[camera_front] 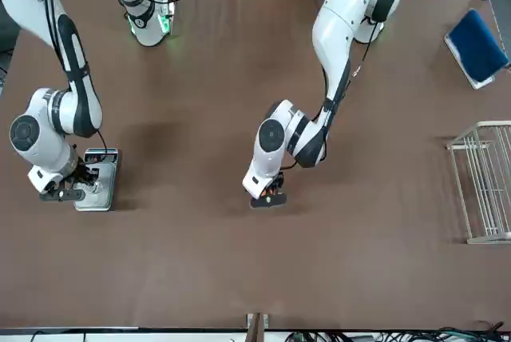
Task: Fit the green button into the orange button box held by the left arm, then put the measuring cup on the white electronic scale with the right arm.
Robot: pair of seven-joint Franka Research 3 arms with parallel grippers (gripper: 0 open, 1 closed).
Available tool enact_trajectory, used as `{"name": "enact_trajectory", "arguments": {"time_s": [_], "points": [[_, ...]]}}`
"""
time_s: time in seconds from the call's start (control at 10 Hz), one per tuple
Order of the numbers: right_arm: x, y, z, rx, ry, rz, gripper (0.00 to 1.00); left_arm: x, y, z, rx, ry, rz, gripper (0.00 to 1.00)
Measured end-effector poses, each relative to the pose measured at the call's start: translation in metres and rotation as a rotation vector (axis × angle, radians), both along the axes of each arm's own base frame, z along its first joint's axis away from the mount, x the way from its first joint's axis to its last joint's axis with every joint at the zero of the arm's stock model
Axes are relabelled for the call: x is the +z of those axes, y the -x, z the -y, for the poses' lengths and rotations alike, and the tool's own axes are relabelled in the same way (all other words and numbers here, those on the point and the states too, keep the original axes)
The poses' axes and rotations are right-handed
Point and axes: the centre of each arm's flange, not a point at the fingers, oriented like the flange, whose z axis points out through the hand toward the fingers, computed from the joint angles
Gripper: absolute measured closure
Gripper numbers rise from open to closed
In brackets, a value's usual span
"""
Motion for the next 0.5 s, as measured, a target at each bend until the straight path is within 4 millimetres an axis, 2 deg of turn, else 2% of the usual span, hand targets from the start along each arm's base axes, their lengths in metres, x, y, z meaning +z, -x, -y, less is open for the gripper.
{"name": "enact_trajectory", "arguments": {"time_s": [0.5], "points": [[-0.0037,-0.0002,0.0001,0.003,0.001,0.000,0.87,0.0000,0.0000,0.0000,0.000,0.000,0.000,0.20]]}}
